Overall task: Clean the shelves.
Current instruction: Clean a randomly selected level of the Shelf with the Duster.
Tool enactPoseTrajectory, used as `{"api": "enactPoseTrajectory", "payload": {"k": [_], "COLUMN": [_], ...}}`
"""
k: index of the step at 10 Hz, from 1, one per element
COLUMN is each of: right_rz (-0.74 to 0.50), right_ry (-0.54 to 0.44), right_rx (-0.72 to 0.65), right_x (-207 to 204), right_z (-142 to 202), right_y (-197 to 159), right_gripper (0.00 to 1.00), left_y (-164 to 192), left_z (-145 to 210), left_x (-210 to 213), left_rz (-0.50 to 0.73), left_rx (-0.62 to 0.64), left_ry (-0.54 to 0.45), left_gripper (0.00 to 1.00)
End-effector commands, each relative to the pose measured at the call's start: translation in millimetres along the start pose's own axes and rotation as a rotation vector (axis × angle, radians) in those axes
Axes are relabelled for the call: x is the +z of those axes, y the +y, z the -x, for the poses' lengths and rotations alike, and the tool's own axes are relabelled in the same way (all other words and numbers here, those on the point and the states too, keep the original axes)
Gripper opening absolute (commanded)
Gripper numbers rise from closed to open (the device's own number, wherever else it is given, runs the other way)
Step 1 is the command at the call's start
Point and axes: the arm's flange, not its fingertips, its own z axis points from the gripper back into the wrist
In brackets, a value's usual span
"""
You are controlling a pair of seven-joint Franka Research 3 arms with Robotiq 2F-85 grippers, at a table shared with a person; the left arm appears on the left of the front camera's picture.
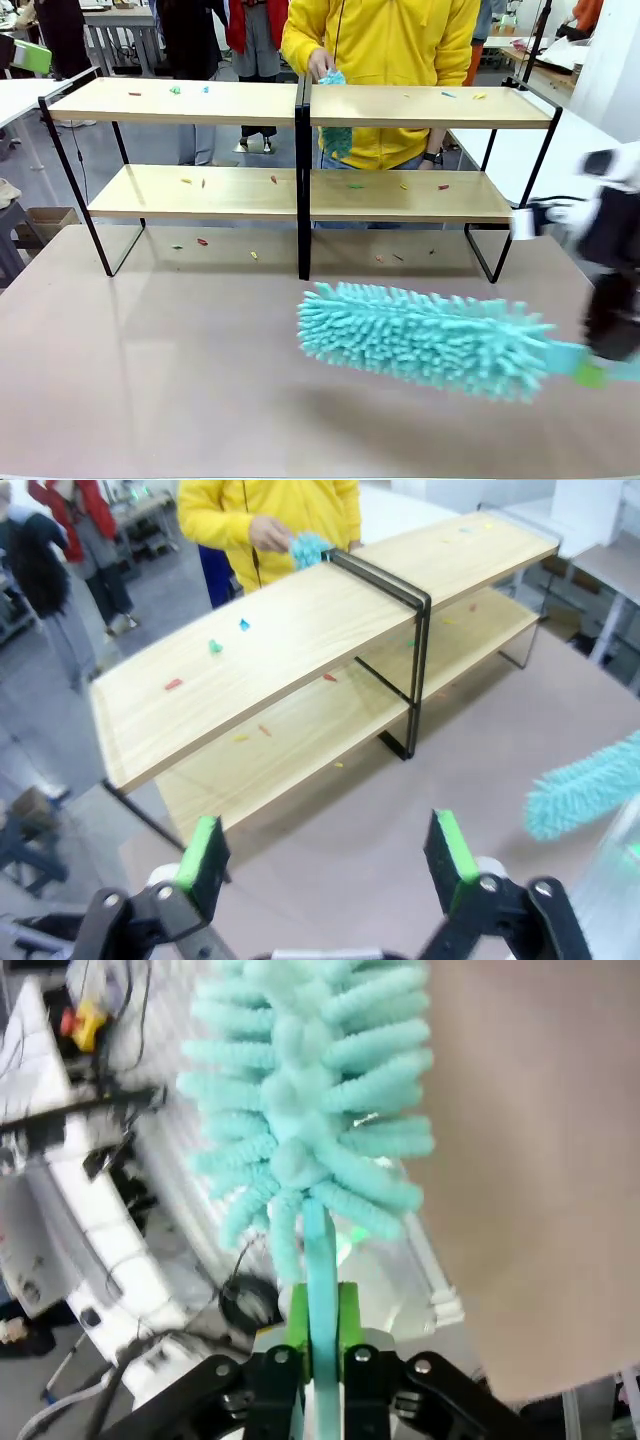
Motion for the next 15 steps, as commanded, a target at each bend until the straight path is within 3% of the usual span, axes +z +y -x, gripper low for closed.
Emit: {"api": "enactPoseTrajectory", "payload": {"k": [1,3,4,5,6,7,9,11,13,15], "right_rz": [0.009,0.029,0.048,-0.021,0.036,0.026,-0.071,-0.114,-0.17,-0.149], "right_ry": [-0.012,-0.027,-0.034,-0.016,-0.026,-0.016,-0.059,-0.082,0.003,-0.045], "right_rx": [-0.163,-0.177,-0.129,-0.087,-0.149,-0.126,-0.026,0.046,0.173,0.157], "right_x": [-30,-70,-79,-58,-86,-87,-53,-48,-63,-66], "right_z": [-90,-147,-156,-134,-145,-154,-78,-39,-19,-27], "right_y": [-8,4,12,14,4,12,16,33,53,52], "right_gripper": [0.12,0.12,0.12,0.12,0.12,0.12,0.12,0.12,0.12,0.12], "left_y": [1,1,1,1,1,1,1,1,1,1], "left_z": [1,1,1,1,1,1,1,1,1,1], "left_x": [-1,-1,-1,-1,-1,-1,-1,-1,-1,-1], "left_rz": [0.0,0.0,0.0,0.0,0.0,0.0,0.0,0.0,0.0,0.0], "left_rx": [0.0,0.0,0.0,0.0,0.0,0.0,0.0,0.0,0.0,0.0], "left_ry": [-0.006,-0.006,-0.006,-0.006,-0.006,-0.006,-0.006,-0.006,-0.006,-0.006], "left_gripper": [1.0,1.0,1.0,1.0,1.0,1.0,1.0,1.0,1.0,1.0]}}
